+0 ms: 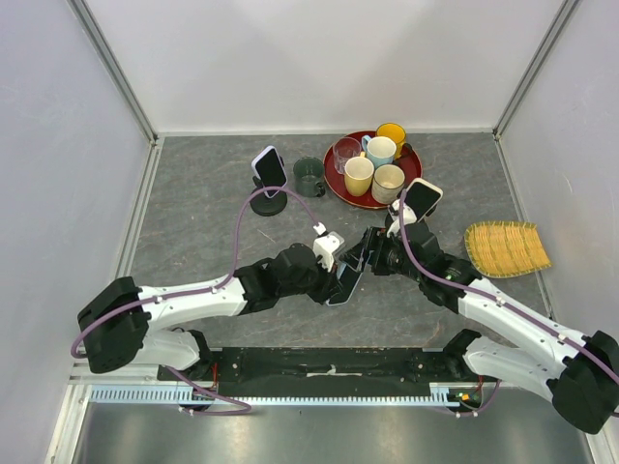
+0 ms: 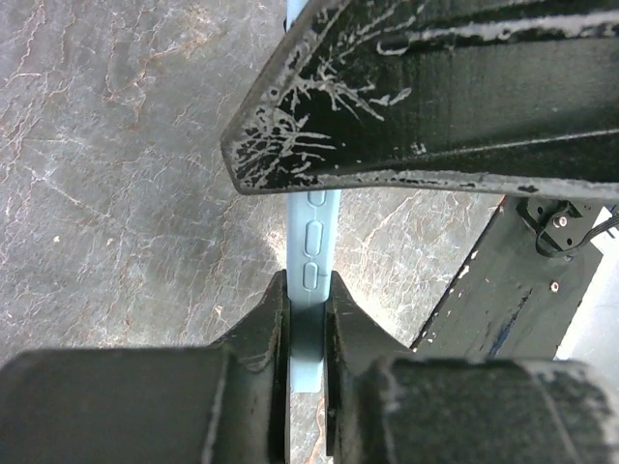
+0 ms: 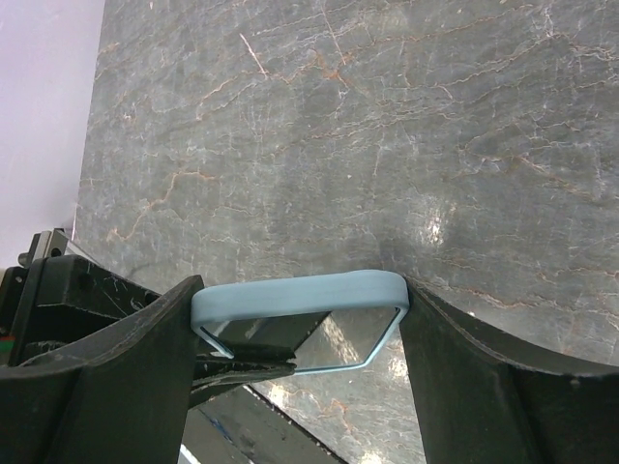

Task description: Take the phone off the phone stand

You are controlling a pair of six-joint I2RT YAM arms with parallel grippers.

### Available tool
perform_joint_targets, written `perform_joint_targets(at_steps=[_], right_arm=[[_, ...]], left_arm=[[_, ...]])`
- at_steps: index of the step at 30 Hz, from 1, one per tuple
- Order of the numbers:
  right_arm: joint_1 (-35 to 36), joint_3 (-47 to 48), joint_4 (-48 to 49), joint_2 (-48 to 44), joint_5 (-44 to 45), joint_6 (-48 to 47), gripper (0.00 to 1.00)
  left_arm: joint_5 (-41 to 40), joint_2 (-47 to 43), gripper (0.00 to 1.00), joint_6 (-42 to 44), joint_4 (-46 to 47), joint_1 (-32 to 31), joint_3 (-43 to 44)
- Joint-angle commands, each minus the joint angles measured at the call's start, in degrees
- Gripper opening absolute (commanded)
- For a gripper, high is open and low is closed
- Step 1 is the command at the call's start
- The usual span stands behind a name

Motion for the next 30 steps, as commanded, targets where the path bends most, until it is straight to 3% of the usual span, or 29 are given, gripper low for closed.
perform_joint_targets(at_steps=[1, 3, 4, 7, 11, 17, 20, 22, 28, 30], right_arm=[[0.27, 0.06, 5.2, -1.16, -0.34, 1.1, 0.09], [0.27, 0.24, 4.15, -1.69, 0.62, 0.22, 0.26], [0.27, 0.41, 3.71, -2.3, 1.15, -0.22, 0.43], [0.27, 1.29, 1.08, -4.14, 4.31, -1.97, 0.71], [0.27, 1.56, -3.05, -6.96, 11.78, -4.35, 0.95], [0.27, 0.42, -5.34, -11.71, 17.85, -6.63, 0.98], [0.27, -0.2, -5.52, -13.29, 19.52, -7.33, 0.98], [0.27, -0.29, -5.61, -13.64, 20.31, -7.95, 0.98], [0.27, -0.64, -6.13, -14.08, 20.75, -11.2, 0.98], [0.27, -0.9, -6.13, -14.61, 20.32, -12.43, 0.98]], left_arm=[[-1.24, -2.02, 0.02, 0.34, 2.45, -0.07, 1.47], [-2.47, -2.91, 0.02, 0.17, 0.61, -0.07, 1.47], [-3.78, -3.61, 0.02, 0.17, -0.26, 0.02, 1.47], [-5.46, -4.58, 0.02, -0.27, -3.34, 0.28, 0.95], [-3.81, -7.82, 0.02, -4.3, -6.42, 5.02, -2.12], [1.91, -16.08, 0.02, -8.62, -10.02, 20.02, -9.95], [0.95, -20.74, 0.02, -8.97, -14.92, 26.71, -10.83], [-2.56, -22.76, 0.02, -9.76, -16.53, 27.97, -10.83], [-2.92, -20.76, 0.02, -9.42, -23.64, 36.99, -5.31], [0.67, -19.0, 0.02, -7.49, -26.45, 40.7, -3.28]])
